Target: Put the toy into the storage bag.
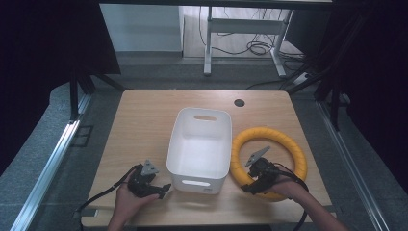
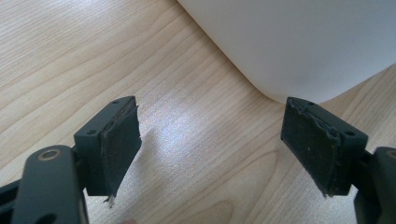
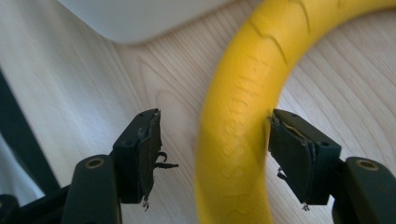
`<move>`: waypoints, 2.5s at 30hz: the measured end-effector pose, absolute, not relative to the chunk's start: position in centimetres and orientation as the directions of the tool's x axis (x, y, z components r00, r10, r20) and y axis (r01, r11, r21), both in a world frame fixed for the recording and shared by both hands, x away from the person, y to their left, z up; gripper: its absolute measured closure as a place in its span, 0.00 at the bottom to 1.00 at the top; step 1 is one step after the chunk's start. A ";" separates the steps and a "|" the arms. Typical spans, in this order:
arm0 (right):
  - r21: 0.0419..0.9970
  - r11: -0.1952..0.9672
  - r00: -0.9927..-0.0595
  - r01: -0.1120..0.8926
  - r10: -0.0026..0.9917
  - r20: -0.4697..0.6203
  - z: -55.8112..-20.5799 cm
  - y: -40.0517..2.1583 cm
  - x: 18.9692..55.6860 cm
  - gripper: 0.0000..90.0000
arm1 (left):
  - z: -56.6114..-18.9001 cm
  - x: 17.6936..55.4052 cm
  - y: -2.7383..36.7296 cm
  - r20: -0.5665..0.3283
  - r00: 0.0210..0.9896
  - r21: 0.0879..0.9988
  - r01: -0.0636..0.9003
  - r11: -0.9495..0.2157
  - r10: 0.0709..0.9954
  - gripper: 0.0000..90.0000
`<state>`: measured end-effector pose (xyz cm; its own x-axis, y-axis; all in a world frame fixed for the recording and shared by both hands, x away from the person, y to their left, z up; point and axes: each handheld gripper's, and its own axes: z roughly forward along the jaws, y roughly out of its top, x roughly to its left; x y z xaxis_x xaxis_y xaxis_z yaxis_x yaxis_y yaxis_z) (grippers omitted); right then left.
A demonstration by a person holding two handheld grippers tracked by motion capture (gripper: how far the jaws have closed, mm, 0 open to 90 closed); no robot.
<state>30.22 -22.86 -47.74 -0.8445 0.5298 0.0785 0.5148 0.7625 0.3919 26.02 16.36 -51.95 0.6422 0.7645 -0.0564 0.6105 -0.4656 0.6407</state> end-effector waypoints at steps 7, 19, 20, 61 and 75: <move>0.331 0.796 -0.853 0.508 0.518 0.063 -48.6 -22.8 30.6 0.39 | -52.0 26.0 16.3 -0.055 0.643 0.637 0.612 -0.469 0.764 0.22; 0.218 0.837 -0.862 0.502 0.506 0.042 -49.5 -22.4 31.0 0.50 | -52.1 26.1 16.2 -0.055 0.643 0.634 0.613 -0.471 0.764 0.22; 0.212 0.838 -0.861 0.503 0.507 0.039 -49.6 -22.3 31.0 0.51 | -52.1 26.1 16.2 -0.055 0.643 0.634 0.613 -0.471 0.764 0.22; 0.527 0.595 -0.788 0.607 0.538 0.299 -45.1 -27.2 33.0 0.56 | -52.2 26.1 16.2 -0.051 0.644 0.631 0.613 -0.475 0.764 0.22; 0.608 0.500 -0.767 0.617 0.555 0.321 -44.1 -28.4 33.2 0.56 | -52.3 26.2 16.2 -0.045 0.648 0.626 0.611 -0.484 0.760 0.22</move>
